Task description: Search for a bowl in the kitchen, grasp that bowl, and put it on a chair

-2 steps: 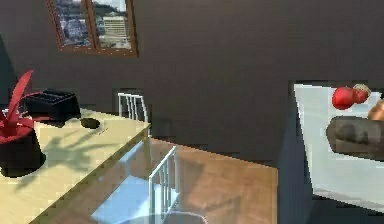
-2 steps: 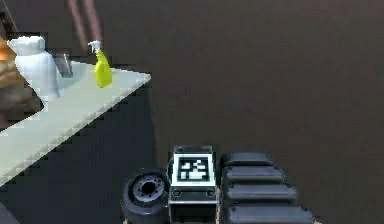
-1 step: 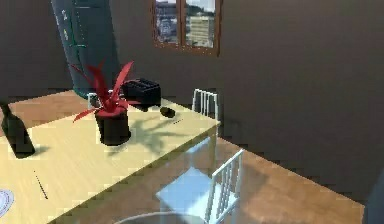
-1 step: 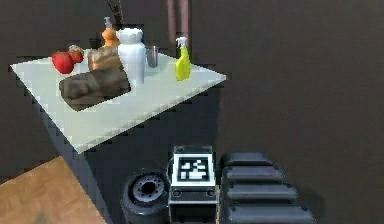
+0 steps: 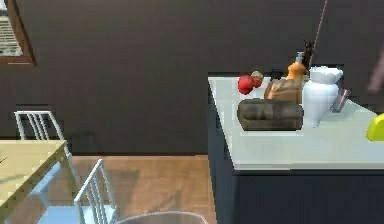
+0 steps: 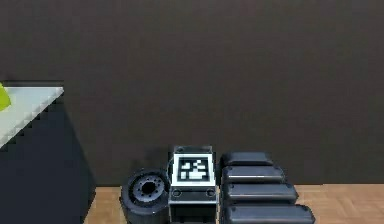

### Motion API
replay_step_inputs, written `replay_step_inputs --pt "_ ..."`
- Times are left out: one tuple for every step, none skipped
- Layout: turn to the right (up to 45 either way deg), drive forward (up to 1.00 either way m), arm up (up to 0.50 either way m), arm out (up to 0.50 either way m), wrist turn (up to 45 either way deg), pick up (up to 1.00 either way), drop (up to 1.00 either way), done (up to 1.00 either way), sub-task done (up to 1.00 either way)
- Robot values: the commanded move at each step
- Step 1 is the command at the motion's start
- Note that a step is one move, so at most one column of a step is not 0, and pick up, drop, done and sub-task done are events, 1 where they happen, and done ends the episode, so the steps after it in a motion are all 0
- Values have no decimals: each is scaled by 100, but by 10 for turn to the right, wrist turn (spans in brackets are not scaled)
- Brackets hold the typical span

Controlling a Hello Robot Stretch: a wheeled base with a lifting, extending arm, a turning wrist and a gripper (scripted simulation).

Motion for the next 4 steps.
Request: replay_step_inputs --pt "450 0 0 0 0 0 0 0 0" --pt "450 0 0 0 0 0 0 0 0" --pt "330 0 0 0 0 0 0 0 0" --pt "450 0 0 0 0 0 0 0 0"
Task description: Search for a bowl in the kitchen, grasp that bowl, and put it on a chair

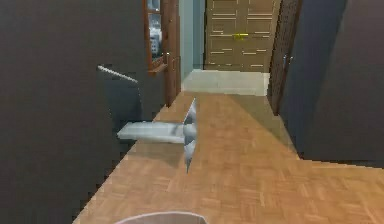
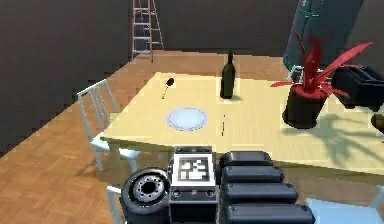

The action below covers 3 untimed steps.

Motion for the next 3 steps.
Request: replay_step_inputs --pt "450 0 0 0 0 0 0 0 0" --pt "450 0 0 0 0 0 0 0 0" --pt "390 0 0 0 0 0 0 0 0"
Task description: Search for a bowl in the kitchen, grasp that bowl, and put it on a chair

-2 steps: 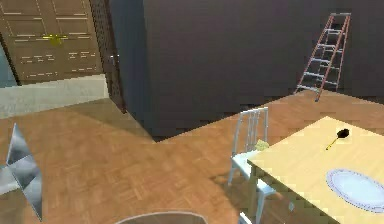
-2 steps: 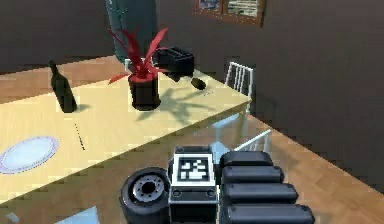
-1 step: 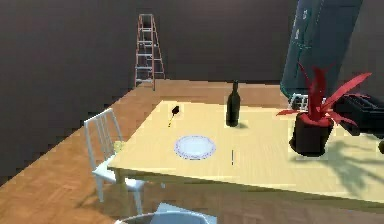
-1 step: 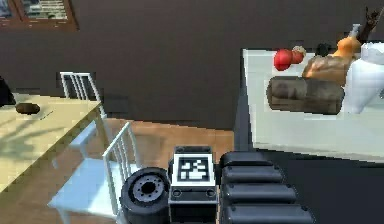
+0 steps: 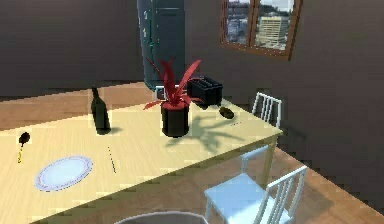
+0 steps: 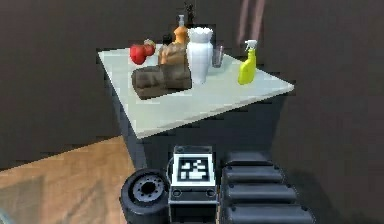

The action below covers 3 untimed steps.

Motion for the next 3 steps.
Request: replay_step_inputs --pt "30 0 0 0 0 0 0 0 0" --pt "-150 0 0 0 0 0 0 0 0" --pt "0 20 0 0 0 0 0 0 0"
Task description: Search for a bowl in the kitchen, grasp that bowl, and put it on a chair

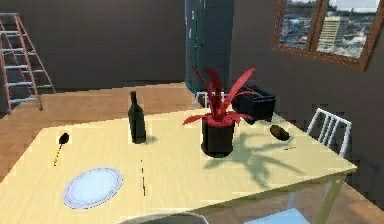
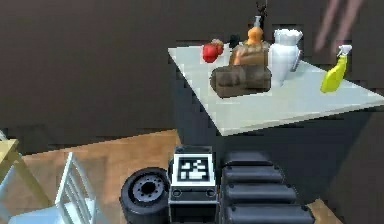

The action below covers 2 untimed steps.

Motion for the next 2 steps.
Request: replay_step_inputs --pt "-450 0 0 0 0 0 0 0 0" --pt "-450 0 0 0 0 0 0 0 0"
